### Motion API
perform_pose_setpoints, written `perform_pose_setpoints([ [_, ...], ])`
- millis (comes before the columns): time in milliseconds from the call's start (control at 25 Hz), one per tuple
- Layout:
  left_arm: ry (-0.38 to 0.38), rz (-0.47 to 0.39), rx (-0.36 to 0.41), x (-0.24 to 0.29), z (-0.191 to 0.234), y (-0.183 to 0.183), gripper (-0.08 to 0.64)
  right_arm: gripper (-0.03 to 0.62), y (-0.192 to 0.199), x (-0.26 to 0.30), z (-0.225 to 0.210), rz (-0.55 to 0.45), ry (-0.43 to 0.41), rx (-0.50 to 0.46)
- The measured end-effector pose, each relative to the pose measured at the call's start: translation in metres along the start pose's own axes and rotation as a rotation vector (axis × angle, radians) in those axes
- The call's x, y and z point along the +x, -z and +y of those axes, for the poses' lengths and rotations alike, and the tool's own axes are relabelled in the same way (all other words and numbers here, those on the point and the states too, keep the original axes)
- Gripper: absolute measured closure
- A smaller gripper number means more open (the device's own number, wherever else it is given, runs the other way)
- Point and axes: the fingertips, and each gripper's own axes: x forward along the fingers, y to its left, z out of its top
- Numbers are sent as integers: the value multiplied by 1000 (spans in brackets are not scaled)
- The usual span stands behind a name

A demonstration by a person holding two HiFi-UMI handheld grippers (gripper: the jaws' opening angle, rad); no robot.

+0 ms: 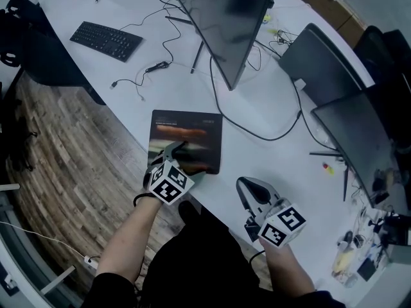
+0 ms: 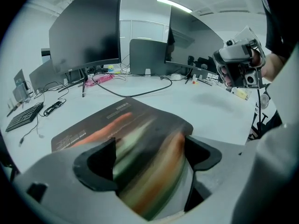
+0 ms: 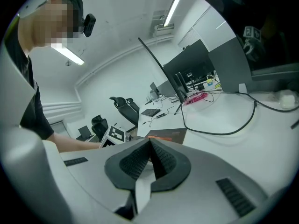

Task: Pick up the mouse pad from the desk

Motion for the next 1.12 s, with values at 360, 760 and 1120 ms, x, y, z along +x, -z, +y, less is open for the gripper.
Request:
perform_pose_setpoints([
  [360,-34,-19,-33,-4,14,-1,184,586,-2,4,2,4,-8,-1],
  [760,-100,-7,-44,-20,33,-6,426,586,-18,9,3,9,-14,-26],
  [1120,-171,-48,-56,-55,34,-21,470,586,-56,13,19,-11,-47,-90],
])
